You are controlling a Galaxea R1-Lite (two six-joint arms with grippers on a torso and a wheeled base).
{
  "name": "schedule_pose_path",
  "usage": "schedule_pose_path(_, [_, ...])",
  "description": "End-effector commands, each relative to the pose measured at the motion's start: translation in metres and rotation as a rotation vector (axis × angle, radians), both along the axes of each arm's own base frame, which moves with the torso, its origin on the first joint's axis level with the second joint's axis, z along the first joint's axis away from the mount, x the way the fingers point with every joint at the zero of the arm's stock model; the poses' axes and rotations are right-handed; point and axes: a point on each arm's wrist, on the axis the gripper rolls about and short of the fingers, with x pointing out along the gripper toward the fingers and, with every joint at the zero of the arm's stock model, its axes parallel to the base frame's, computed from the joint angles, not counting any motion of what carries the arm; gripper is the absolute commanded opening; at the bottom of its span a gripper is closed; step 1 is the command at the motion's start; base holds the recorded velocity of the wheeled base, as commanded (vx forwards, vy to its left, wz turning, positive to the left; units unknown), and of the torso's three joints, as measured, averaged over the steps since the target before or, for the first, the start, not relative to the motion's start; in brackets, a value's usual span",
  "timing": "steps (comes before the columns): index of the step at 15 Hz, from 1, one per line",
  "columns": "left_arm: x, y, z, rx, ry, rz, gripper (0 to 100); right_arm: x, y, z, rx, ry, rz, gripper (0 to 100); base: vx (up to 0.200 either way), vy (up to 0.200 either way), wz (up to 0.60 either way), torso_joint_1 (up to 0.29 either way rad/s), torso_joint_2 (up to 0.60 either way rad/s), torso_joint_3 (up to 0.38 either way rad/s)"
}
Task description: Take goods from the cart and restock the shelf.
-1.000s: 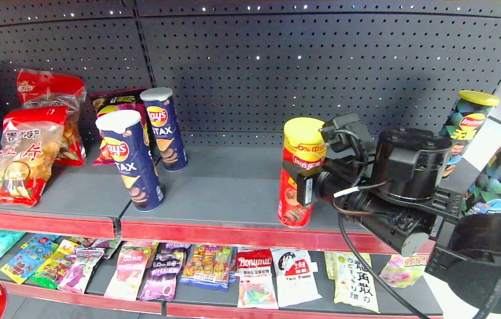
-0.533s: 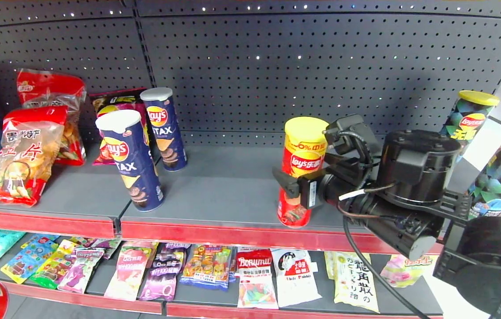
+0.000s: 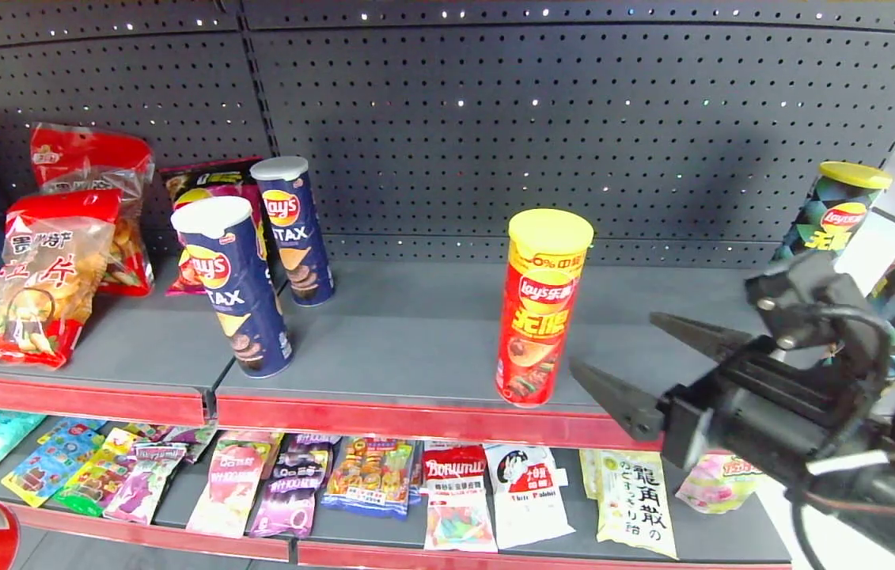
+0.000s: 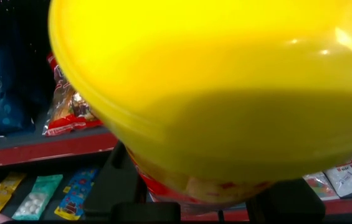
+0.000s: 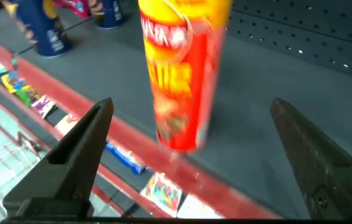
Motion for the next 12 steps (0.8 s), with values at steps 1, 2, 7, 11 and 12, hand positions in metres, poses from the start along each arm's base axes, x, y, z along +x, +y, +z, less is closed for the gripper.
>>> schedule_pose_path(1, [0.006, 0.000, 0.004, -0.001, 0.022, -0.004, 0, -0.052, -0.061, -0.006, 0.029, -0.066, -0.002, 100, 0.000, 0.000, 0.00, 0.000, 0.00, 0.000])
schedule_pose_path(2, [0.009, 0.001, 0.008, -0.002, 0.031, -0.013, 0, -0.063, -0.076, -0.012, -0.014, -0.073, -0.035, 100, 0.000, 0.000, 0.00, 0.000, 0.00, 0.000])
schedule_pose_path(7, [0.023, 0.000, 0.032, -0.001, 0.053, -0.099, 0, -0.136, -0.138, -0.036, -0.065, -0.031, -0.196, 100, 0.000, 0.000, 0.00, 0.000, 0.00, 0.000])
schedule_pose_path(11, [0.034, -0.002, 0.033, -0.009, 0.101, -0.266, 0, -0.179, -0.156, -0.040, -0.043, 0.006, -0.561, 100, 0.000, 0.000, 0.00, 0.000, 0.00, 0.000])
schedule_pose_path(12, [0.039, -0.002, 0.035, -0.014, 0.120, -0.295, 0, -0.190, -0.158, -0.052, -0.039, -0.016, -0.585, 100, 0.000, 0.000, 0.00, 0.000, 0.00, 0.000])
